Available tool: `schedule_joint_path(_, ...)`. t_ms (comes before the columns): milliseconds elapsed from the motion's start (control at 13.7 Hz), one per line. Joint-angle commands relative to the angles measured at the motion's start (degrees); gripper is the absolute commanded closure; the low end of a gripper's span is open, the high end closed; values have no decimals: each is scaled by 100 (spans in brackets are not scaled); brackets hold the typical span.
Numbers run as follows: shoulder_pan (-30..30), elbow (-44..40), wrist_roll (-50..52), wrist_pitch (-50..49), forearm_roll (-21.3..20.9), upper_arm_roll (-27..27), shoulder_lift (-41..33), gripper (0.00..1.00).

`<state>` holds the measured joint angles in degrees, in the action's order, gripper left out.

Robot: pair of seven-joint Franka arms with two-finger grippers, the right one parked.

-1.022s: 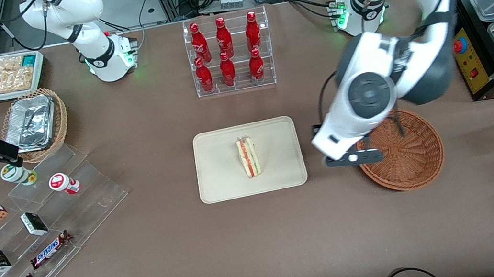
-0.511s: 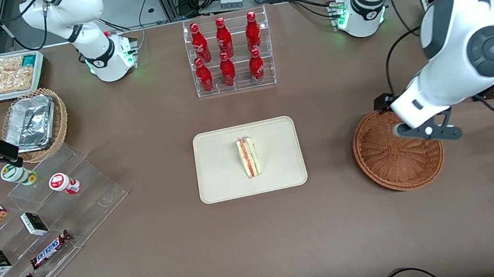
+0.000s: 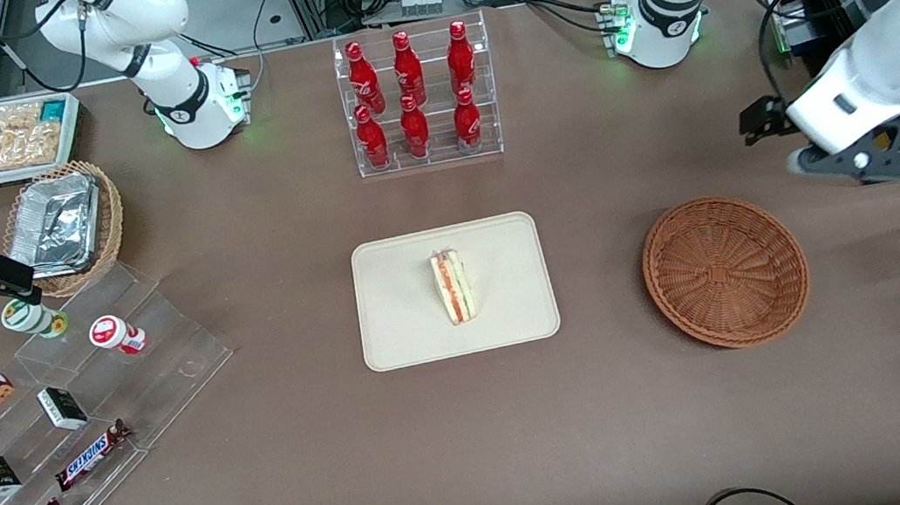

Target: Place sandwich from basket to tray

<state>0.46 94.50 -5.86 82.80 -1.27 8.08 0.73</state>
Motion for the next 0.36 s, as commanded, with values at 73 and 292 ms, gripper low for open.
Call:
schedule_joint_path(73,68,165,-143,-203,66,-130,-459,0)
schedule_joint_path(292,42,165,-135,-265,66,-289,-521,0)
